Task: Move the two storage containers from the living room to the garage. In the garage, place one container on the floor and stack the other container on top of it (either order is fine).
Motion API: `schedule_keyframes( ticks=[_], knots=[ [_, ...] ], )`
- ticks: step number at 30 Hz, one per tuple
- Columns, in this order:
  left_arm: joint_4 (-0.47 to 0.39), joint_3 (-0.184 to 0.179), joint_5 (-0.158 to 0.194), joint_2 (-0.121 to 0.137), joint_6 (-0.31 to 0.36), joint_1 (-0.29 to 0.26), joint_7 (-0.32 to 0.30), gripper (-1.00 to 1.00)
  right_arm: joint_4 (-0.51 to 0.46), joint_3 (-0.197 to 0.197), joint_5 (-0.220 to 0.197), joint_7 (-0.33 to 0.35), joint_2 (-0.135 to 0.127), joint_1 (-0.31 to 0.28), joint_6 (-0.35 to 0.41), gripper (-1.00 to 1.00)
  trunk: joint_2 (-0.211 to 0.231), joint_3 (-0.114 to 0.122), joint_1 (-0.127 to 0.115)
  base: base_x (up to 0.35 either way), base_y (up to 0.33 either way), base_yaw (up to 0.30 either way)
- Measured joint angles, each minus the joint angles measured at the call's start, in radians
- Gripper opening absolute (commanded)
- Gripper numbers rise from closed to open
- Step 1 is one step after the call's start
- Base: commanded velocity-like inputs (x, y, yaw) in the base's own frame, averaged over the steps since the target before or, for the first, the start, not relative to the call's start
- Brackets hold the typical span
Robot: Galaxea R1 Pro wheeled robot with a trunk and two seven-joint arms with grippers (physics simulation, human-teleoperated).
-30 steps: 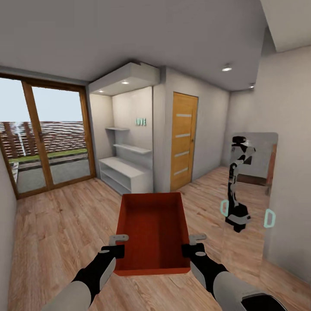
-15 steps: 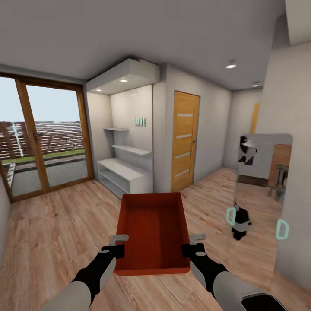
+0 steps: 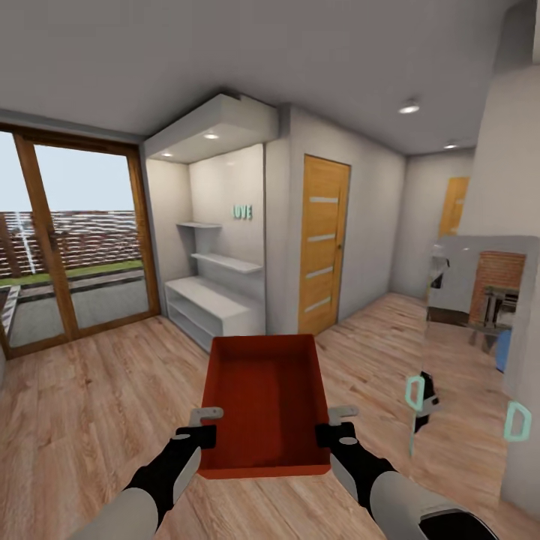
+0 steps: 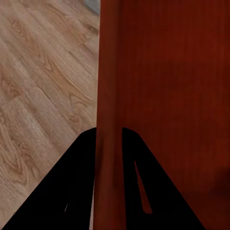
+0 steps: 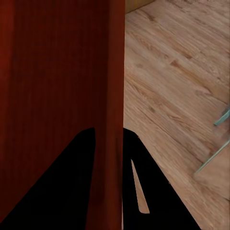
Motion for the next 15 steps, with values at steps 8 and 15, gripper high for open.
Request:
schedule_keyframes(
  ticks=[8,15],
  knots=[
    [0.0,0.0,0.0,0.0,0.0,0.0,0.0,-1.0,0.0,0.0,0.0,0.0,0.0,0.0,0.0,-1.0,0.0,0.0,0.0,0.324,0.0,0.0],
    [0.0,0.0,0.0,-0.001,0.0,0.0,0.001,-1.0,0.0,0.0,0.0,0.001,-0.001,0.0,0.0,-1.0,0.0,0.0,0.0,0.324,0.0,0.0]
  ],
)
